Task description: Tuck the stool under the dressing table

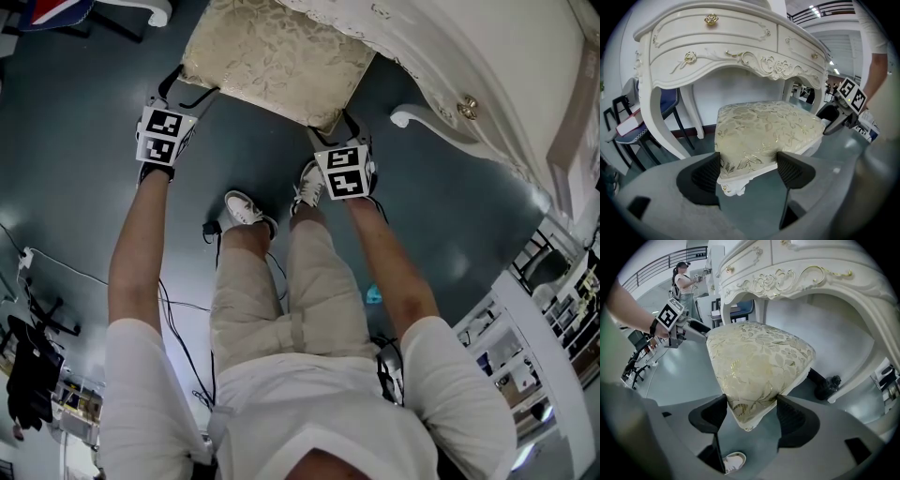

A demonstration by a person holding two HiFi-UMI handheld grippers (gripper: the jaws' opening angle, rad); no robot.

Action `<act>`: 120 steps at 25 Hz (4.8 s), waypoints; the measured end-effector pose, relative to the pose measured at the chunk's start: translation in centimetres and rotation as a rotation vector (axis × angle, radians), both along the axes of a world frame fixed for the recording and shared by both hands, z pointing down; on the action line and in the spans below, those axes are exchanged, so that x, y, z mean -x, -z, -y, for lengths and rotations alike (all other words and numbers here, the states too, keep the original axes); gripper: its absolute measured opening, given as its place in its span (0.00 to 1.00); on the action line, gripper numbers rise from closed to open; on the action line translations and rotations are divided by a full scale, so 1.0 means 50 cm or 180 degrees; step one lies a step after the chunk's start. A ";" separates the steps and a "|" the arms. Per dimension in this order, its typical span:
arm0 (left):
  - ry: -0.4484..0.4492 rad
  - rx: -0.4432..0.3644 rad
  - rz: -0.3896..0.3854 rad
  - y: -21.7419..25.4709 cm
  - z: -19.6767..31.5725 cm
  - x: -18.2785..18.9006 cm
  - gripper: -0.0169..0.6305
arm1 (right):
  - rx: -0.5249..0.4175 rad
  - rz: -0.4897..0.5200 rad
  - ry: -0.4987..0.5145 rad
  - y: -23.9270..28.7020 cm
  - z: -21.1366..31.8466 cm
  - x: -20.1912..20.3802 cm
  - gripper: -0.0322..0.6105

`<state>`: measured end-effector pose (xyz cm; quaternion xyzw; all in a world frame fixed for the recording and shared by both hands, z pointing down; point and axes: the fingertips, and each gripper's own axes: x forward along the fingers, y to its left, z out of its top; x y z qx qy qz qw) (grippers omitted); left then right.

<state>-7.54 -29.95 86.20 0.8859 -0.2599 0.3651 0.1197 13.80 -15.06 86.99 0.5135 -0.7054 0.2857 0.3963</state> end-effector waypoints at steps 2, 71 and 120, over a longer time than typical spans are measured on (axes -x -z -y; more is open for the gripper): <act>0.0022 0.0001 0.0000 -0.003 0.004 -0.003 0.61 | 0.0004 -0.0009 -0.0019 -0.001 0.003 -0.004 0.57; 0.0227 -0.0152 -0.0056 0.003 0.222 -0.173 0.60 | -0.0219 0.0009 -0.0893 -0.002 0.194 -0.167 0.46; 0.1089 -0.0414 -0.1479 0.760 -0.187 0.064 0.05 | -0.0623 0.0757 -0.0876 0.645 -0.129 0.008 0.05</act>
